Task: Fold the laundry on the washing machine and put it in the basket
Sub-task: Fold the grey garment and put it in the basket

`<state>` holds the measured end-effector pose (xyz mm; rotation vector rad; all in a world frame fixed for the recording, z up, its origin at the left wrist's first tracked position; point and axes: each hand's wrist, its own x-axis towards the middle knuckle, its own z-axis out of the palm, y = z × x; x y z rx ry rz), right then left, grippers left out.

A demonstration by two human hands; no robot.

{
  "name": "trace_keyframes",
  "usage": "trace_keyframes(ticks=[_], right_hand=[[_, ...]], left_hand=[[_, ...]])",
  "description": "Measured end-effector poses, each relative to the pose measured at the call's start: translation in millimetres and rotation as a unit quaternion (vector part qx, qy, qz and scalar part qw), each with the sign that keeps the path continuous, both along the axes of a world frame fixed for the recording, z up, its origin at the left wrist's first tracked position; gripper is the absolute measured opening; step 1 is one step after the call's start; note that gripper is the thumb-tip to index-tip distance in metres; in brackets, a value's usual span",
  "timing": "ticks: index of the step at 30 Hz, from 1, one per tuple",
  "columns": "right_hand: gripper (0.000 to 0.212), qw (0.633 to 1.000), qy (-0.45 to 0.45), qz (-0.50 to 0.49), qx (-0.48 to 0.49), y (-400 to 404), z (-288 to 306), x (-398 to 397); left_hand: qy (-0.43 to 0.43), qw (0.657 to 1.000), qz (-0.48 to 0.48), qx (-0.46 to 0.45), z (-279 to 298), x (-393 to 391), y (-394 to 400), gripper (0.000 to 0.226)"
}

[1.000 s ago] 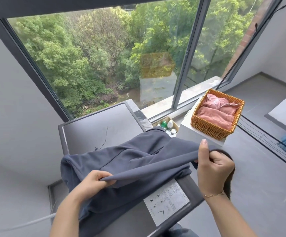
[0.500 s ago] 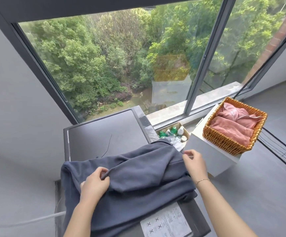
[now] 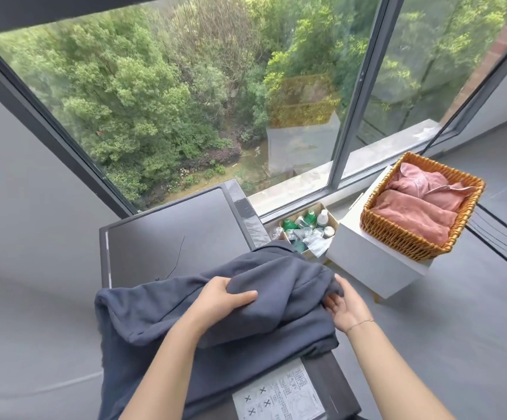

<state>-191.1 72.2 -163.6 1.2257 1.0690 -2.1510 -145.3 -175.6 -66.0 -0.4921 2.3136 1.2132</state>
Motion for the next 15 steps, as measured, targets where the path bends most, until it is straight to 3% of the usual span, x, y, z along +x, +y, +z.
trace_keyframes(ticks=[4, 7, 8, 11, 13, 15], right_hand=[[0.007, 0.997, 0.043, -0.027, -0.053, 4, 1, -11], [0.084, 0.963, 0.184, -0.107, -0.168, 15, 11, -19], [0.095, 0.946, 0.224, -0.114, -0.207, 18, 18, -21], [0.081, 0.932, 0.277, -0.076, -0.222, 17, 40, -30], [0.055, 0.953, 0.256, -0.048, -0.156, 11, 44, -36], [0.037, 0.982, 0.186, -0.006, -0.024, 3, 38, -38]], left_hand=[[-0.068, 0.992, 0.002, 0.107, 18, 13, -10, 0.030], [-0.098, 0.974, 0.005, 0.205, 29, 28, -24, 0.031], [-0.105, 0.967, 0.015, 0.232, 29, 32, -31, 0.039], [-0.121, 0.961, 0.042, 0.243, 28, 40, -44, 0.040], [-0.118, 0.979, -0.011, 0.165, 20, 42, -50, 0.030], [-0.122, 0.986, -0.078, 0.078, 9, 45, -55, 0.031]])
